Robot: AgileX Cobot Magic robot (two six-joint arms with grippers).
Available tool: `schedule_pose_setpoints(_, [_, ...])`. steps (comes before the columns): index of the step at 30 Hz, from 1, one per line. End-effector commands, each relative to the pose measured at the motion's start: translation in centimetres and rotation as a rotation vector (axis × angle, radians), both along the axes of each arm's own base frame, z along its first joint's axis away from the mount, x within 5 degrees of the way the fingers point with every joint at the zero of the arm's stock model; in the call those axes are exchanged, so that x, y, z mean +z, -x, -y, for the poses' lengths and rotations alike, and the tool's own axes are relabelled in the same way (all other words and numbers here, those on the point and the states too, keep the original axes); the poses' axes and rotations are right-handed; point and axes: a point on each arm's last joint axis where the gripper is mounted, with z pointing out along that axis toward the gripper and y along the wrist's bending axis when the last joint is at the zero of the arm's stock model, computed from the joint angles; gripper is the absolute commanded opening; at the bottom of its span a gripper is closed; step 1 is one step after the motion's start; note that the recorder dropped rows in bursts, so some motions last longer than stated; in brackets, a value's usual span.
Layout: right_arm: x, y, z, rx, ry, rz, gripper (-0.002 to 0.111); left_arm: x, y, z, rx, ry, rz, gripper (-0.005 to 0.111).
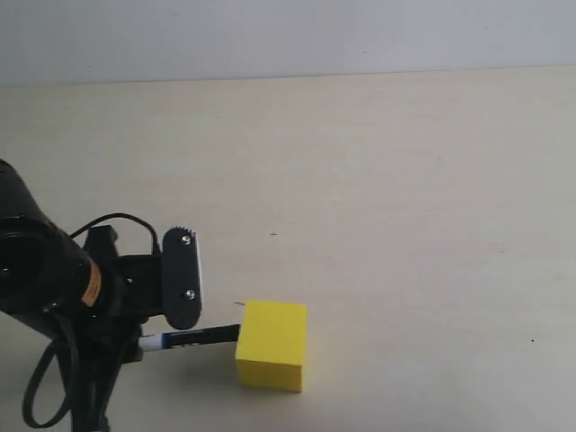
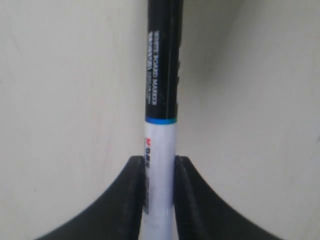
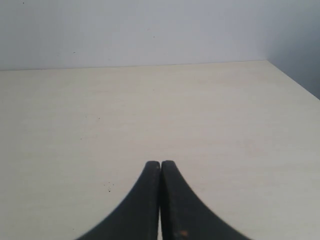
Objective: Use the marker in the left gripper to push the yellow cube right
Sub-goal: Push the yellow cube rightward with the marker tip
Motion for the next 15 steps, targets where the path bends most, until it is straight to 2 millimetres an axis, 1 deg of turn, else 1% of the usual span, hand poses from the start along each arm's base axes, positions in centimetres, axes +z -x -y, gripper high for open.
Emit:
schedule_pose_setpoints(1, [0.0,0.0,0.0,-0.003,-0.005,0.013,0.0,0.1,-0.2,2.1,-0.015,0.019,-0.009,0.0])
schedule_pose_setpoints(3, [0.0,0.0,0.0,-0.003,-0.005,0.013,0.0,-0.1,-0.2,1.8,-0.013,-0.031,-0.038,0.0])
schedule_pose_setpoints(7, [0.0,0.0,0.0,-0.003,-0.005,0.013,0.0,-0.2,0.1,0.4,-0.005,-0.168,-0.101,0.0])
schedule_pose_setpoints(10, [0.0,0.0,0.0,-0.003,-0.005,0.013,0.0,-0.2,0.3,0.1,0.014,-0.201,-0.124,0.0])
schedule_pose_setpoints(12, [0.0,0.0,0.0,-0.003,-0.005,0.013,0.0,-0.2,0.6,0.7,0.028,-0.157,-0.126,0.0])
schedule_pose_setpoints(15, [0.0,0.0,0.0,-0.003,-0.005,0.013,0.0,0.0,0.9,3.0,0.018,-0.028,-0.1,0.0])
